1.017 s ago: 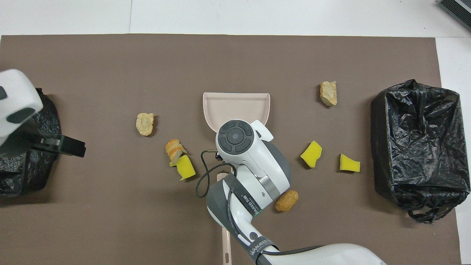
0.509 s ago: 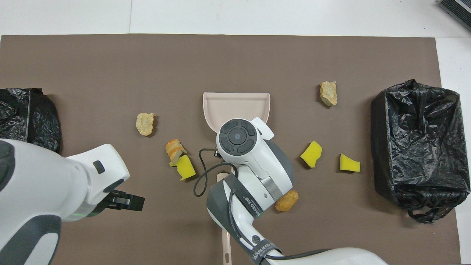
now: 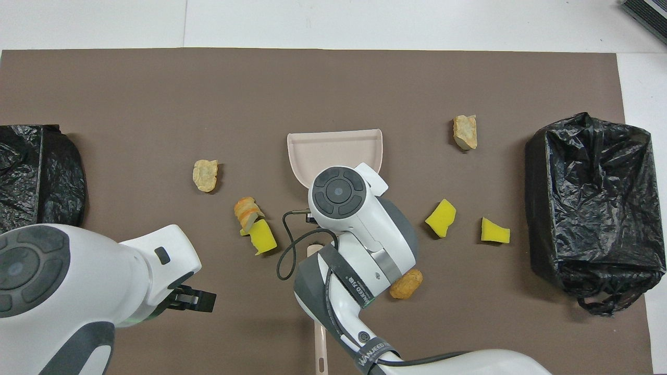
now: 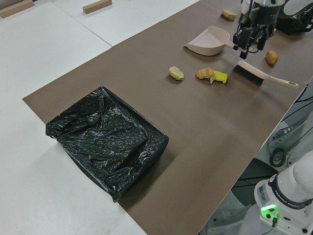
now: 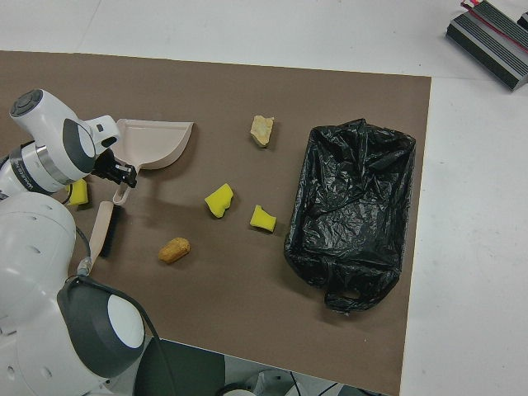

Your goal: Sweep and dump trash in bin

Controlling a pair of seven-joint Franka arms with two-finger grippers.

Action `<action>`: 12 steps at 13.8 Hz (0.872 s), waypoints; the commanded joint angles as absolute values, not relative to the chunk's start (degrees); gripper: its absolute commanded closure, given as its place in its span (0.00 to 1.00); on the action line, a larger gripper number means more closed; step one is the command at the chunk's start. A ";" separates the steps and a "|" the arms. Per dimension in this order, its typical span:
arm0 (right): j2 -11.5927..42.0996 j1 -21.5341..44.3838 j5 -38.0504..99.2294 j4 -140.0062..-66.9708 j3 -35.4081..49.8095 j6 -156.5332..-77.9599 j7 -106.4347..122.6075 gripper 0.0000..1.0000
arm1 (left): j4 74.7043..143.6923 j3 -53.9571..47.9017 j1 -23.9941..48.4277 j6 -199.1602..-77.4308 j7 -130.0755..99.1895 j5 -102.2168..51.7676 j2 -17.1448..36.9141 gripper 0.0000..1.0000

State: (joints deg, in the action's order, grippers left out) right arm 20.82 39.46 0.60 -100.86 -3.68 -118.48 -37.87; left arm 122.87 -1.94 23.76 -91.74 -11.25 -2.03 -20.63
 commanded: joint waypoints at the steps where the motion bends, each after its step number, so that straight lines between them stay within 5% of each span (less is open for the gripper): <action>1: 20.30 38.85 1.49 -102.04 -3.60 -120.15 -35.07 0.61 | 126.29 -1.05 25.31 -94.74 -12.48 -2.37 -23.12 0.00; 6: 20.13 38.24 1.67 -102.92 -3.60 -120.41 -32.43 0.61 | 130.07 -1.05 27.50 -99.58 -14.75 -3.34 -23.12 0.00; 9: 20.13 38.23 1.67 -102.57 -3.52 -120.32 -32.61 1.00 | 134.55 -1.05 33.65 -104.22 -20.46 -3.34 -23.03 0.00; 12: 19.17 37.45 1.67 -102.22 -3.52 -119.19 -32.08 1.00 | 136.84 -1.05 40.85 -108.52 -27.57 -3.34 -22.07 0.00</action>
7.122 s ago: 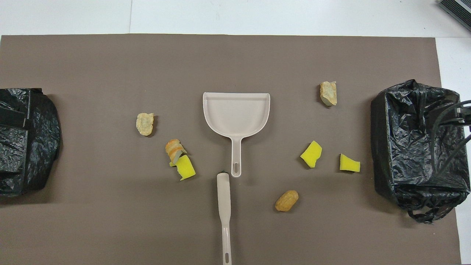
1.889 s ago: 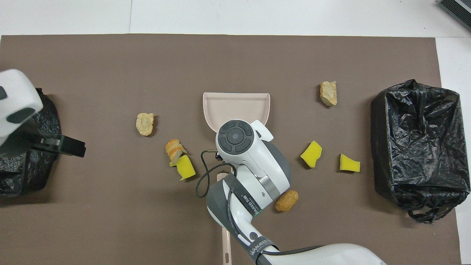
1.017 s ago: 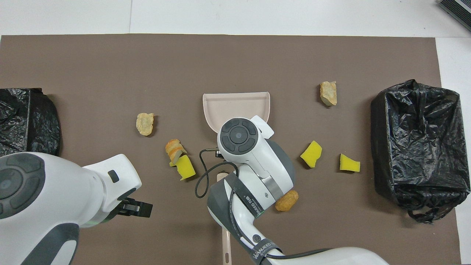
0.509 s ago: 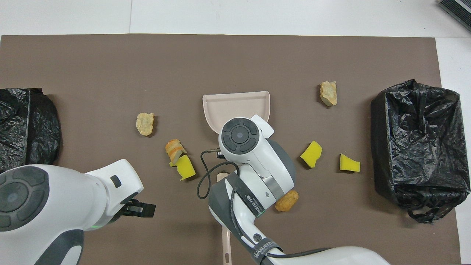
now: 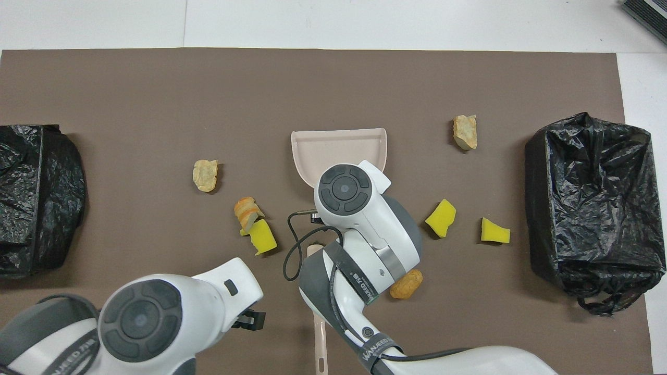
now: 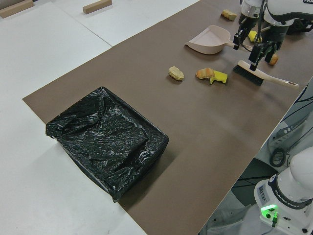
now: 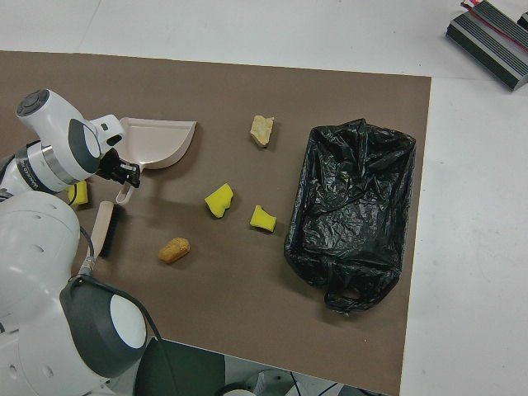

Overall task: Sweep and dump trash in bin
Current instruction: 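Lift the dustpan with the right gripper while the left gripper grasps the brush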

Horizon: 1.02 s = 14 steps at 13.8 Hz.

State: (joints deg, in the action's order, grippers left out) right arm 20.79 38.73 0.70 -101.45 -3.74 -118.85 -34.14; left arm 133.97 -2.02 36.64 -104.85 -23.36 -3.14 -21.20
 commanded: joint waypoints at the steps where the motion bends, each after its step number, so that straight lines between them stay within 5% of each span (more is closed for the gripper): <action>1: 17.59 35.53 1.58 -102.65 -3.52 -118.74 -28.86 1.00 | 137.54 -1.05 44.09 -110.46 -30.56 -3.34 -21.10 0.00; 10: 11.17 24.61 0.18 -102.74 -3.78 -108.28 7.36 1.00 | 138.60 -1.05 56.51 -128.40 -47.81 -5.36 -7.04 0.00; 14: 10.99 23.73 -4.39 -102.74 -3.87 -106.00 16.67 1.00 | 138.25 -0.97 56.60 -127.79 -47.73 -5.36 -6.24 0.40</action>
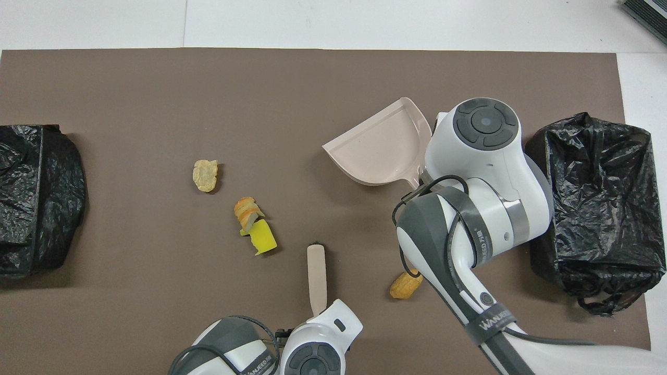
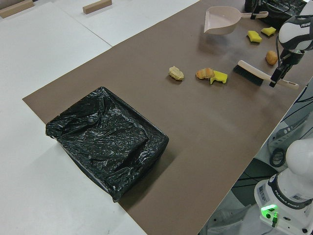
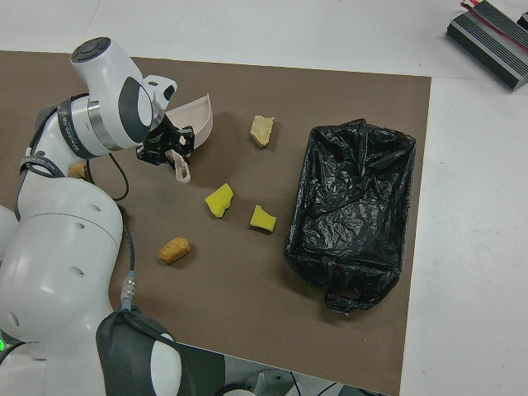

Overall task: Sweep and dump trash in bin
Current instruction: 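Lift the dustpan with the right gripper while the left gripper grasps the brush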

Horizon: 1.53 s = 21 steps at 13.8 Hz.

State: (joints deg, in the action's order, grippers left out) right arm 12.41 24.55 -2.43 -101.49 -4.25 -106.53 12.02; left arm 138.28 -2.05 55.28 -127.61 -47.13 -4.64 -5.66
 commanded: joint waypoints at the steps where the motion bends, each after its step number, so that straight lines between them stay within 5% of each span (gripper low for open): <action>1: 10.99 22.69 -4.48 -102.74 -3.69 -104.78 20.18 1.00 | 138.34 -0.97 56.51 -127.79 -47.46 -5.36 -6.24 0.52; 3: 11.07 21.89 -4.48 -102.48 -3.69 -103.89 25.03 1.00 | 138.25 -1.05 56.51 -127.79 -47.02 -5.36 -6.15 0.84; 5: 11.42 21.53 -4.48 -101.96 -3.69 -103.89 27.59 1.00 | 138.08 -0.97 56.43 -125.79 -46.85 -5.36 -6.24 1.00; 12: 11.69 20.83 -3.78 -102.21 -3.60 -106.33 37.94 1.00 | 125.52 -0.35 40.03 -105.13 -27.35 -1.06 -8.26 1.00; 16: 10.29 22.93 -3.69 -104.32 -3.34 -106.79 43.86 1.00 | 123.40 -0.35 26.58 -106.69 -14.80 -0.79 -7.91 1.00; 21: 7.75 27.51 -5.53 -109.40 -3.34 -106.77 48.16 1.00 | 116.30 -0.35 11.10 -111.87 7.87 2.81 -0.64 1.00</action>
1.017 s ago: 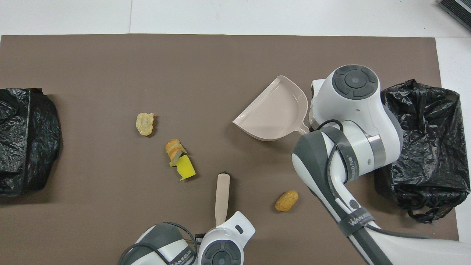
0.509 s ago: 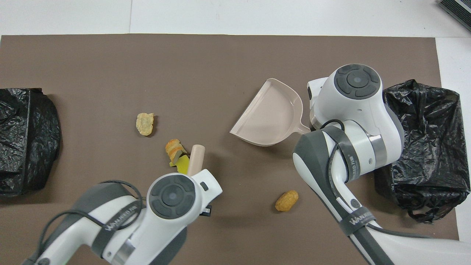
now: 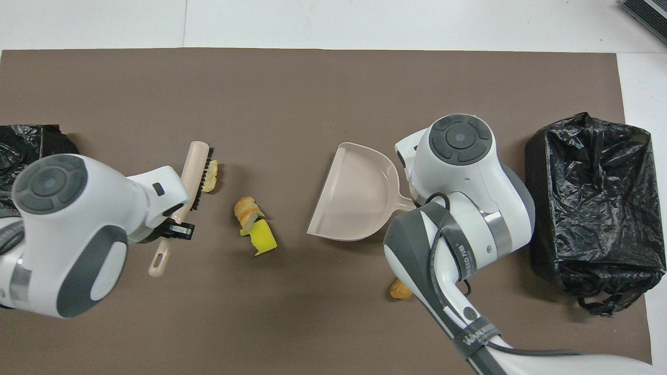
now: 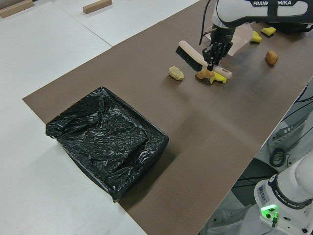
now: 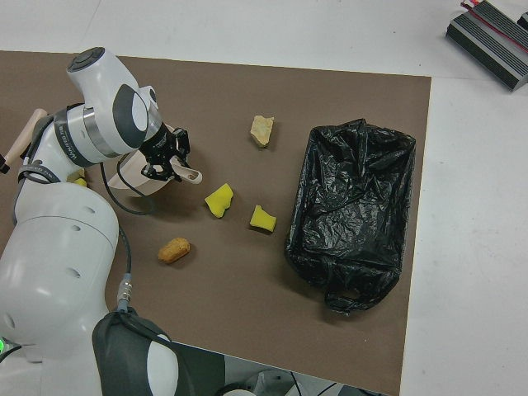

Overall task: Sweep and dump trash in bin
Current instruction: 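Sweep bread and sponge pieces with the brush into the dustpan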

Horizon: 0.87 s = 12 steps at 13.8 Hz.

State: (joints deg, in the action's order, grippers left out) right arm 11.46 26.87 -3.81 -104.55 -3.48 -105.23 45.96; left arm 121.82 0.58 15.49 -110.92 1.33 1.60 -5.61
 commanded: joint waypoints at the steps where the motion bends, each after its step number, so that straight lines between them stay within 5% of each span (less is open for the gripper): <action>1: 6.60 28.90 -6.76 -112.47 -3.34 -110.18 49.03 1.00 | 114.45 -0.35 9.77 -112.93 10.43 3.07 2.08 1.00; 3: 3.35 29.44 -7.29 -119.76 -3.34 -117.83 50.53 1.00 | 112.77 -0.35 7.22 -116.96 16.75 4.30 6.14 1.00; 7: 2.02 29.97 -9.75 -122.08 -3.34 -119.27 55.81 1.00 | 112.23 -0.35 4.13 -121.47 31.37 5.01 9.57 1.00; 12: 2.20 31.02 -11.16 -121.99 -3.34 -120.06 57.39 1.00 | 119.51 -0.44 6.67 -116.47 29.46 5.01 5.38 1.00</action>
State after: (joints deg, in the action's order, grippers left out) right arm 3.65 31.22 -10.15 -120.44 -3.39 -119.65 55.30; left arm 115.27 -0.55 5.09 -118.58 30.56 3.80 9.24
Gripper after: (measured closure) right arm 0.678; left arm 0.740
